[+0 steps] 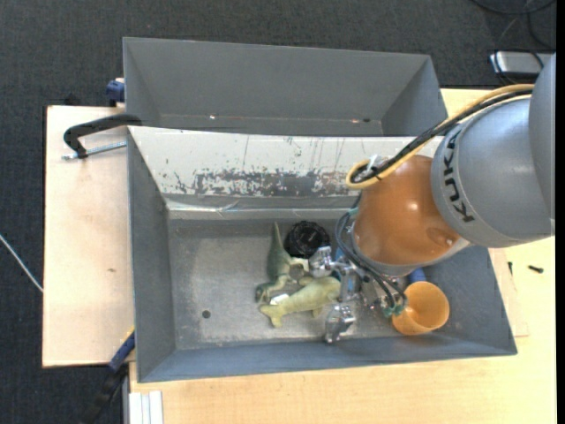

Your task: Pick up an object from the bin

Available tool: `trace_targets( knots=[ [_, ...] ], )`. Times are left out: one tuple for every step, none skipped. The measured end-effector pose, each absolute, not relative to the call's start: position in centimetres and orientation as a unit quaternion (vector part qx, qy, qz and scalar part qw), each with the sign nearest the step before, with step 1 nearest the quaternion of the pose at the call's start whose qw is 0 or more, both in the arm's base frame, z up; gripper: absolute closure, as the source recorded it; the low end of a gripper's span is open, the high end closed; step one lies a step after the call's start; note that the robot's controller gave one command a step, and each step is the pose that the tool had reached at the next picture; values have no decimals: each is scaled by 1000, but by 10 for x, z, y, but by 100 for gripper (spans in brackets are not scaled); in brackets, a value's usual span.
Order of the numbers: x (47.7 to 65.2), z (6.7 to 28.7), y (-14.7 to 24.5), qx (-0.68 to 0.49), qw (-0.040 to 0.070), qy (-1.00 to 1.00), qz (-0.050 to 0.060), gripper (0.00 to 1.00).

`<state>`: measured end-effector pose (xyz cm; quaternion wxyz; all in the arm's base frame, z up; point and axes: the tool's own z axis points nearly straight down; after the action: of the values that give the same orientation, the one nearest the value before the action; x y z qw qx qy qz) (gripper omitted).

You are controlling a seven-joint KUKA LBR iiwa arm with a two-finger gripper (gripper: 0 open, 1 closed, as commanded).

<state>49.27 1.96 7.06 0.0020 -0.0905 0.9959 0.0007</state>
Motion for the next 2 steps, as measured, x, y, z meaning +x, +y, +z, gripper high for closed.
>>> trace_targets(
  knots=[
    [494,72,20,-90,2,996,0,0],
    [495,73,20,-90,2,996,0,0]
  ],
)
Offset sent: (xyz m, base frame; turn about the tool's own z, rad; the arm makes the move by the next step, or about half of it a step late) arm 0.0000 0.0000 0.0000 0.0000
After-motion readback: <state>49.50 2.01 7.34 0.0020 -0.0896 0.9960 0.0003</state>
